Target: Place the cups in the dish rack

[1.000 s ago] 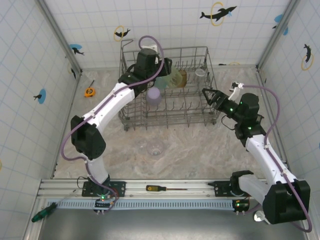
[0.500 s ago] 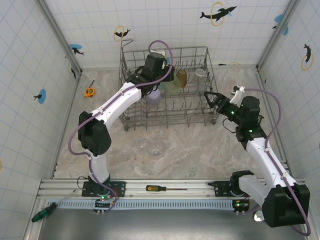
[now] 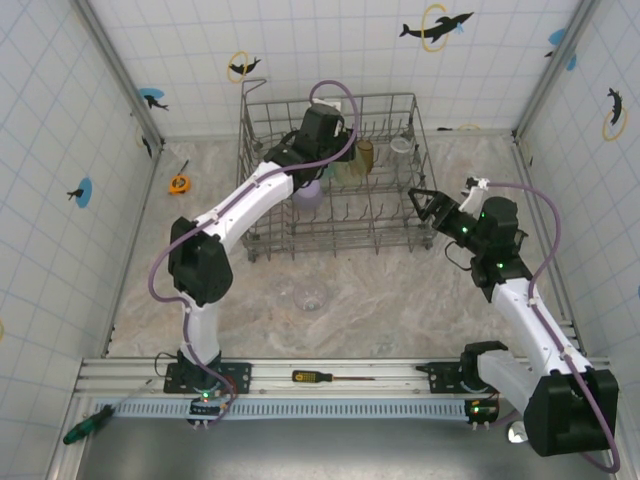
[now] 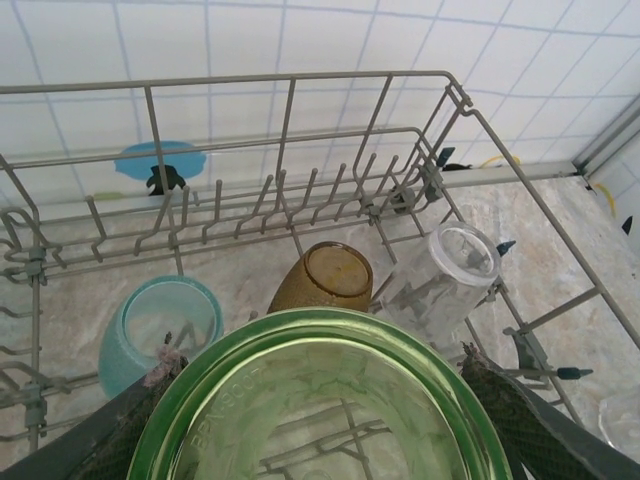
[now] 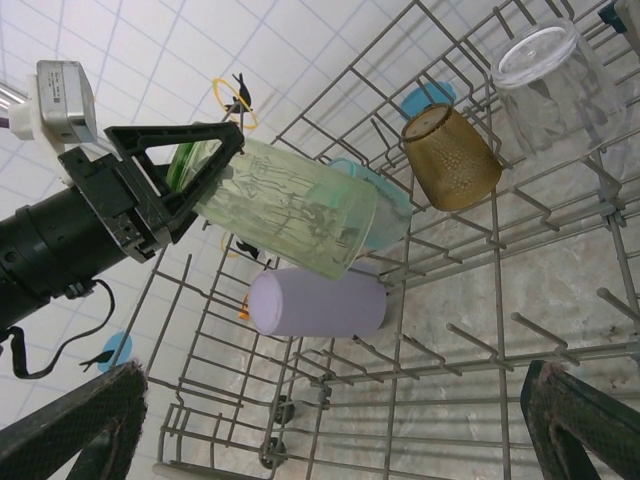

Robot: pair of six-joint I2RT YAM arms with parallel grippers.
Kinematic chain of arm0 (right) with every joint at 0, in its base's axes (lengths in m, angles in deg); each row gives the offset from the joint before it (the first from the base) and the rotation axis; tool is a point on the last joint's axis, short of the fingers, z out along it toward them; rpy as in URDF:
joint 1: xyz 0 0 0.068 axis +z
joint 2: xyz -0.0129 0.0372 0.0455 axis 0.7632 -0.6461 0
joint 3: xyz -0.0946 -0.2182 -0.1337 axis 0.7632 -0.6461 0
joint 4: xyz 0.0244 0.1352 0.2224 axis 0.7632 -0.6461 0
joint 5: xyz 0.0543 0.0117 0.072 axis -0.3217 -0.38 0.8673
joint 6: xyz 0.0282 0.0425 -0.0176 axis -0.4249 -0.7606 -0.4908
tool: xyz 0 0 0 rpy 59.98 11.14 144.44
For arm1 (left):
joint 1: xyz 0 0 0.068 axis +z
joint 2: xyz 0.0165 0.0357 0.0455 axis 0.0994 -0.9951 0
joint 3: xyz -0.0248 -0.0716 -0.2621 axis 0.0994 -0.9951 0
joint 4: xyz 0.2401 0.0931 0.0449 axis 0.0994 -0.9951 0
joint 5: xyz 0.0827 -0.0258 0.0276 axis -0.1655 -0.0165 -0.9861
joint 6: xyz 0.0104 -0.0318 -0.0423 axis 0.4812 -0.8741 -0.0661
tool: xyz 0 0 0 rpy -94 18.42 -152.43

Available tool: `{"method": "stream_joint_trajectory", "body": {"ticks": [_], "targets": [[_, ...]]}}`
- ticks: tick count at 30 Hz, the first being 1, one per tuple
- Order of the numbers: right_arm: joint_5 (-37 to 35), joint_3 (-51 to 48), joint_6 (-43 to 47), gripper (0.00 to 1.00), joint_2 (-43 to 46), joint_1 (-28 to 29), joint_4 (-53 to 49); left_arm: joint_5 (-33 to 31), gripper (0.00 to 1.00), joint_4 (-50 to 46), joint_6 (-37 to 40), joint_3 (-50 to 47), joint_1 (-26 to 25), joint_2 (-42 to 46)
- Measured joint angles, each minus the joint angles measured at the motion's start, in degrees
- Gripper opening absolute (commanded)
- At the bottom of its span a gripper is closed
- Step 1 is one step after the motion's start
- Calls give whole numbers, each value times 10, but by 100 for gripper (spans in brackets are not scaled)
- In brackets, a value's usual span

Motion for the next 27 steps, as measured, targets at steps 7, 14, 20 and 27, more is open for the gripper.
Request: {"method": "stream_joint_trajectory", "body": {"ticks": [7, 14, 20, 27], "targets": [[0, 0, 0, 100, 0, 0, 0, -2, 0, 0, 8, 3, -4, -22], [0, 0, 0, 100, -1, 0, 0, -2, 0, 0, 10, 7, -6, -46], [-1, 0, 0, 100, -2, 0, 0, -2, 0, 0, 12, 8, -6, -56], [0, 0, 0, 100, -2, -1, 0, -2, 6, 1, 14, 8, -6, -83]]}}
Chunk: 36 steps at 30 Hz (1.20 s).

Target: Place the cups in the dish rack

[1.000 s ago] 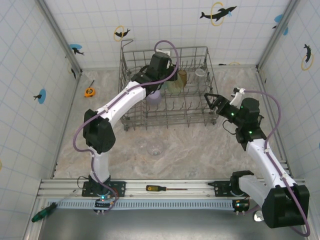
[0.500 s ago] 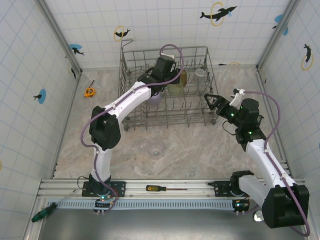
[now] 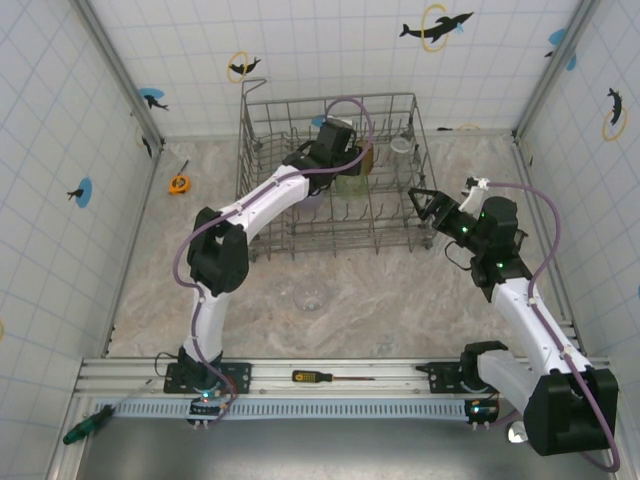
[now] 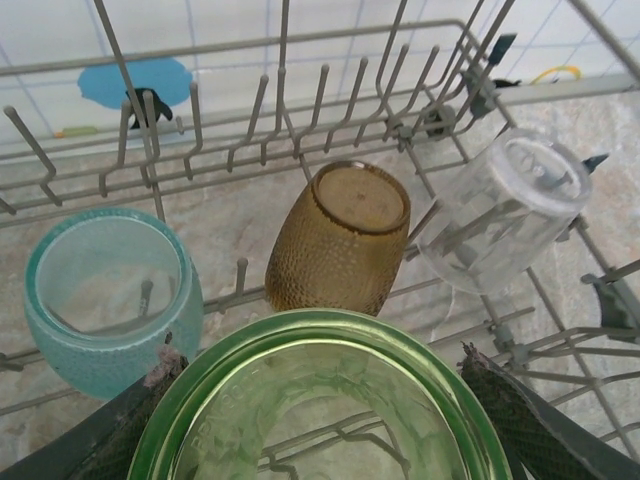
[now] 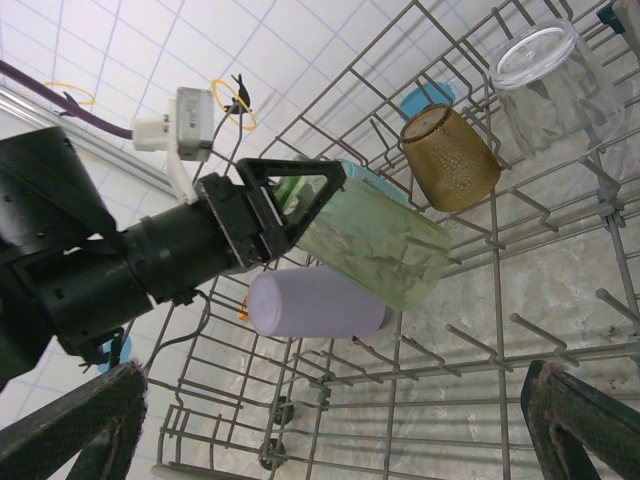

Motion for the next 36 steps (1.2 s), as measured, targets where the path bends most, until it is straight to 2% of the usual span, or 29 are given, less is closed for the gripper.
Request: {"method": "stream_joint_trajectory", "body": {"ticks": [1, 3, 6, 7, 9, 10, 14, 18, 27, 36], "targets": [[0, 0, 0, 100, 0, 0, 0, 0, 8, 0, 0, 0, 0, -4], [0, 0, 0, 100, 0, -2, 0, 3, 21, 1, 0, 0, 0, -12], [0, -1, 0, 100, 0, -3, 0, 8, 36, 1, 0, 0, 0, -18], [0, -1, 1, 100, 0, -3, 0, 10, 44, 1, 0, 0, 0, -19], [0, -4, 0, 100, 0, -5, 0, 13, 66, 2, 0, 0, 0, -21], [0, -6, 1, 100, 0, -7, 0, 15, 73, 3, 0, 0, 0, -21], [0, -9, 1, 100, 0, -11, -1, 26, 90, 4, -4, 1, 0, -21], [0, -9, 1, 100, 0, -12, -1, 35, 97, 6, -6, 1, 0, -20], [0, -9, 1, 100, 0, -14, -1, 56, 97, 5, -22, 2, 0, -12], [-18, -9, 22, 100, 1, -14, -25, 65, 97, 6, -32, 2, 0, 73]]}}
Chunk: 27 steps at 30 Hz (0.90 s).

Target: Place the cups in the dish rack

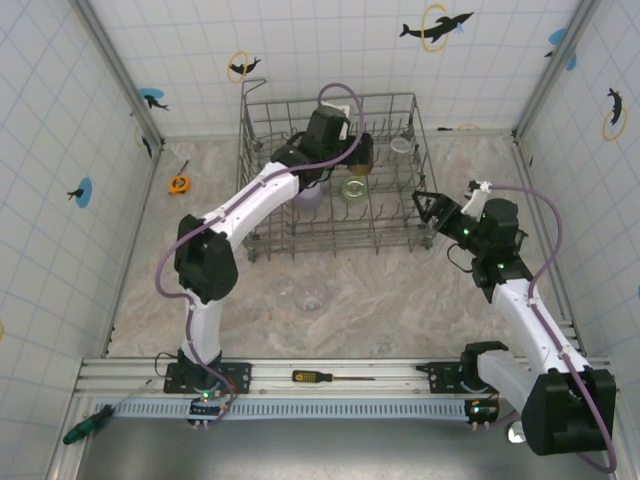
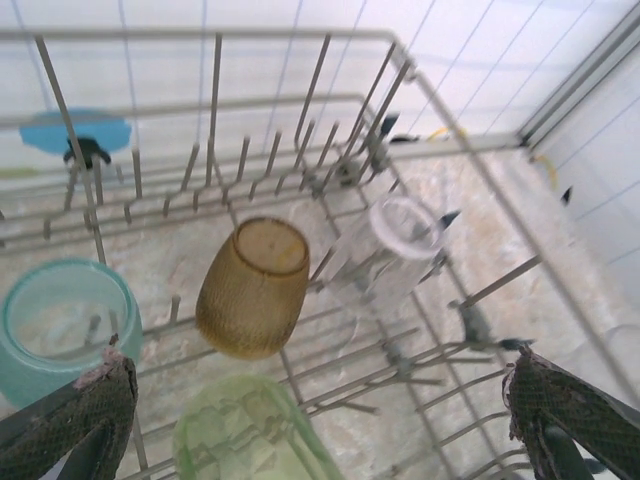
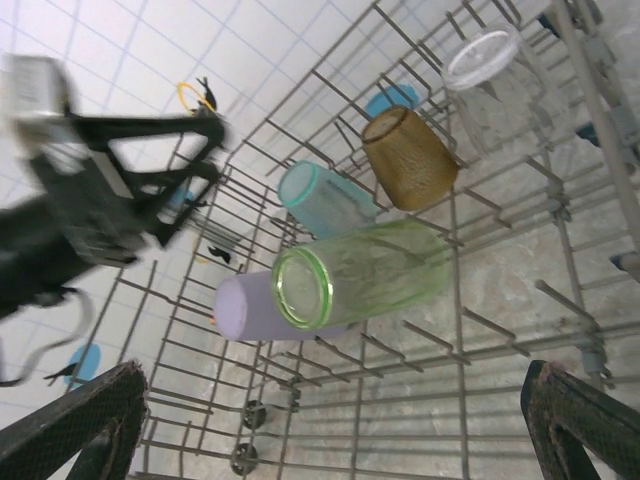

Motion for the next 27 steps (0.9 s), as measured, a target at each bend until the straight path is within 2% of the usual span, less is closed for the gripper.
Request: {"method": "stream_joint_trajectory", "body": {"ticks": [6, 15, 21, 27], "targets": [[-43, 21, 34, 100, 0, 0, -67, -3, 97, 6, 4, -5, 0, 60], [-106, 59, 67, 100, 0, -4, -149, -61, 97, -14, 11, -27, 2, 93], [-136, 71, 78, 100, -27, -17, -188, -97, 98, -32, 16, -111, 13, 142], [-166, 74, 79, 100, -54, -37, -231, -98, 97, -26, 15, -221, 56, 224]]}}
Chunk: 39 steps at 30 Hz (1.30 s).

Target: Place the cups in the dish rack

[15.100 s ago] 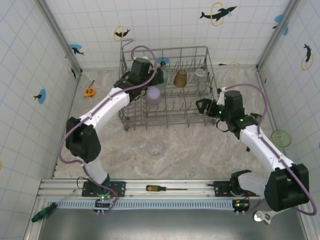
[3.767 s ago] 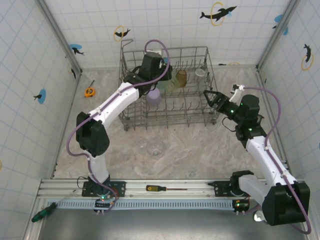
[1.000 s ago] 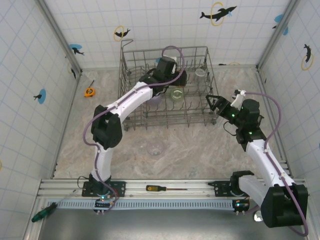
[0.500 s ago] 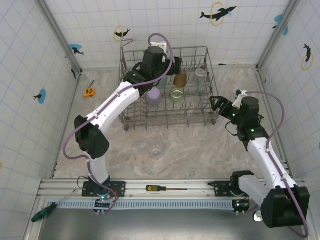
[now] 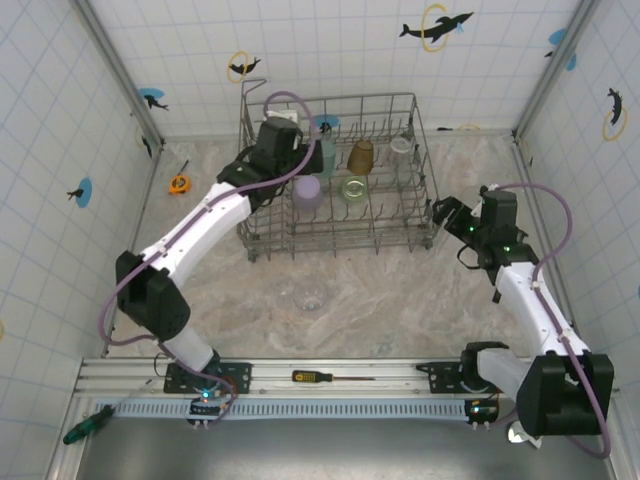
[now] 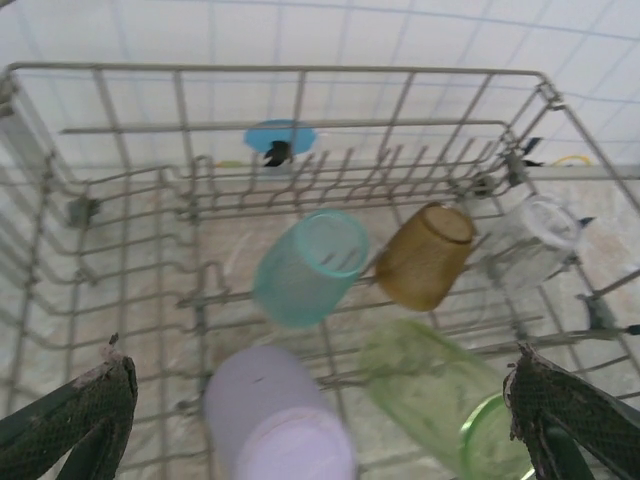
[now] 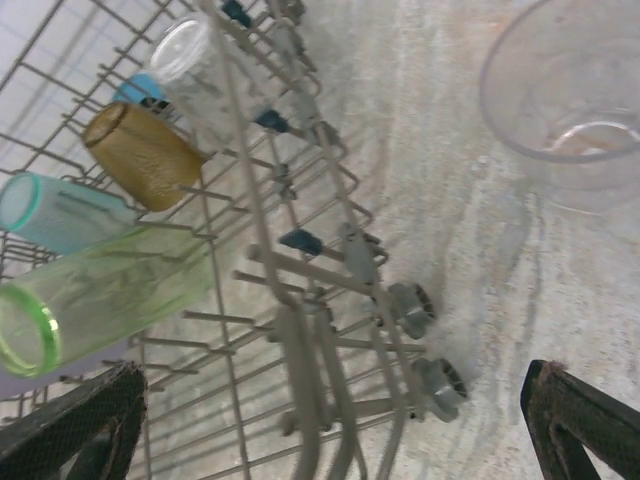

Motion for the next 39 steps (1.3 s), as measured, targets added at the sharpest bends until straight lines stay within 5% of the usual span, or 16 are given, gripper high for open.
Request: {"method": "stream_joint_trajectory", "body": {"ticks": [18, 32, 39], "targets": [[-132, 126, -13, 100, -79, -24, -123, -1, 97, 95, -15, -245, 146, 156], [-156, 151, -27, 100, -171, -57, -146, 36, 97, 113, -31, -276, 167, 187], [-144, 151, -46, 91, -203, -96, -137, 31, 97, 114, -30, -276, 175, 225]]}}
